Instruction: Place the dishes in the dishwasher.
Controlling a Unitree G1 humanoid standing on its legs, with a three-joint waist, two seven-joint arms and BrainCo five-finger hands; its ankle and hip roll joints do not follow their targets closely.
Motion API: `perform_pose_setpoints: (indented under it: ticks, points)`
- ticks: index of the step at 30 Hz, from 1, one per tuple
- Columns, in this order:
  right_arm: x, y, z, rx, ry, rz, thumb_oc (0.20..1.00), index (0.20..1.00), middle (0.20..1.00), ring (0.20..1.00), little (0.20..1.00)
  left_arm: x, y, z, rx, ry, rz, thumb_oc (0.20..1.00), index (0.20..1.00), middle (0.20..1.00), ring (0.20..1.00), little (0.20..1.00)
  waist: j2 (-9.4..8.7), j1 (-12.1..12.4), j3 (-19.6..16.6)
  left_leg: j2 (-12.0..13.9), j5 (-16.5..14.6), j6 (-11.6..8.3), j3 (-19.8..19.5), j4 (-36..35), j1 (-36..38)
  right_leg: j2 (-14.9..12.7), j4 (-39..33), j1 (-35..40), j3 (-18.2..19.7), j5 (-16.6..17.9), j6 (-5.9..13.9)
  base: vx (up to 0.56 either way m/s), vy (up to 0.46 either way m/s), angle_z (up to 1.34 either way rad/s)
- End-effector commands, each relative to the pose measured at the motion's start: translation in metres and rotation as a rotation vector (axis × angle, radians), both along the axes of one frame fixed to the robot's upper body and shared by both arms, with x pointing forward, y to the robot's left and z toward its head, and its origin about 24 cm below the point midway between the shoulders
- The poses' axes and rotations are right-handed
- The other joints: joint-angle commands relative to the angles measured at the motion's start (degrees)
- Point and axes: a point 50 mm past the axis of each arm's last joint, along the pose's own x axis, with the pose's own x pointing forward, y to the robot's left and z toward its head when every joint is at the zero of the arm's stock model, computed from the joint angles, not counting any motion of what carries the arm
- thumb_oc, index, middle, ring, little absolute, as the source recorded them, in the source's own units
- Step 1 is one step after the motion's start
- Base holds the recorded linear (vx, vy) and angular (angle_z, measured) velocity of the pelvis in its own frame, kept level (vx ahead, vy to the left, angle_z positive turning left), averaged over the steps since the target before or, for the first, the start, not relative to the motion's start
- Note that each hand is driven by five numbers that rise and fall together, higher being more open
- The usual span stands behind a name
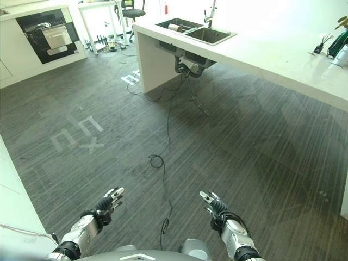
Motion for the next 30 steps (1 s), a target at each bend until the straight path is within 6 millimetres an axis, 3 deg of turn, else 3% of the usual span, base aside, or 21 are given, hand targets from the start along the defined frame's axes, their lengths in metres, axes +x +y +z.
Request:
perform_pose_setpoints:
  ticks: [1,8,11,15,18,21,23,25,26,30]
  points:
    - [0.015,-0.002,0.007,-0.029,-0.063,0.0,1.0,1.0,1.0,1.0,1.0,0.012,-0.002,0.006,0.043,-0.039,-0.053,1.0,1.0,1.0,1.0,1.0,-0.34,0.6,-0.5,2.0,0.5,-1.89,5.3,-0.8,-2.0,-1.5,-4.0,3.2,-3.0,0.1,5.06,-0.01,-0.009,0.06]
    - [0.013,-0.005,0.006,-0.114,-0.065,0.061,1.0,1.0,1.0,1.0,1.0,0.012,0.008,0.005,0.378,-0.036,-0.181,1.0,1.0,1.0,1.0,1.0,-0.57,0.7,-0.2,2.2,0.7,-1.93,4.9,-0.8,-2.1,-0.9,-4.0,3.4,-2.8,-0.2,4.8,0.0,-0.056,0.02]
    - [0.013,-0.005,0.006,-0.114,-0.065,0.061,1.0,1.0,1.0,1.0,1.0,0.012,0.008,0.005,0.378,-0.036,-0.181,1.0,1.0,1.0,1.0,1.0,-0.57,0.7,-0.2,2.2,0.7,-1.93,4.9,-0.8,-2.1,-0.9,-4.0,3.4,-2.9,-0.2,4.8,0.01,-0.019,0.01]
    - [0.013,-0.006,0.007,-0.137,-0.068,0.131,1.0,1.0,1.0,1.0,1.0,0.02,0.016,0.013,0.57,-0.093,-0.26,1.0,1.0,1.0,1.0,1.0,-0.4,0.4,0.9,3.3,2.1,-2.61,3.5,-0.8,-2.4,0.2,-4.0,5.1,-3.6,-0.8,3.43,0.05,-0.183,0.13]
    - [0.022,-0.007,0.014,-0.152,-0.114,0.163,1.0,1.0,1.0,1.0,1.0,0.03,0.013,0.02,0.596,-0.131,-0.286,1.0,1.0,1.0,1.0,1.0,-0.28,0.2,2.8,3.6,3.5,-2.9,2.1,-0.8,-1.8,1.3,-4.0,5.7,-3.4,-0.8,2.18,0.04,-0.146,0.28]
    - [0.029,-0.007,0.02,-0.163,-0.145,0.195,1.0,1.0,1.0,1.0,1.0,0.031,0.013,0.022,0.592,-0.139,-0.255,1.0,1.0,1.0,1.0,1.0,-0.96,0.5,4.1,2.0,4.0,-2.19,3.1,-0.8,0.4,0.5,-4.0,6.3,-3.3,-1.1,1.36,0.11,-0.095,0.08]
    - [0.032,-0.009,0.023,-0.176,-0.158,0.201,1.0,1.0,1.0,1.0,1.0,0.032,0.014,0.023,0.599,-0.147,-0.257,1.0,1.0,1.0,1.0,1.0,-2.45,1.3,5.5,0.3,7.4,-2.01,4.3,-0.8,0.9,-0.8,-4.0,7.1,-2.4,-0.7,0.79,0.15,-0.111,-0.14]
    - [0.032,-0.012,0.024,-0.181,-0.156,0.193,1.0,1.0,1.0,1.0,1.0,0.032,0.014,0.024,0.591,-0.153,-0.261,1.0,1.0,1.0,1.0,1.0,-2.22,1.9,7.1,0.0,11.6,-2.89,4.1,0.7,-1.8,-0.1,-4.0,8.0,-1.2,-0.3,0.4,0.2,-0.035,-0.14]
    - [0.032,-0.012,0.024,-0.187,-0.156,0.199,1.0,1.0,1.0,1.0,1.0,0.029,0.014,0.023,0.561,-0.15,-0.256,1.0,1.0,1.0,1.0,1.0,-1.14,2.4,7.6,0.8,14.3,-4.11,3.9,-0.8,-4.3,1.0,-4.0,8.5,-0.6,-0.8,0.56,0.27,0.094,-0.01]
    - [0.026,-0.015,0.021,-0.211,-0.138,0.22,1.0,1.0,1.0,1.0,1.0,0.023,0.009,0.017,0.482,-0.124,-0.235,1.0,1.0,1.0,1.0,1.0,1.62,2.5,6.5,6.4,17.1,-7.21,4.0,-0.8,-13.3,3.0,-4.0,9.9,-2.0,-2.6,0.7,0.42,0.223,0.01]
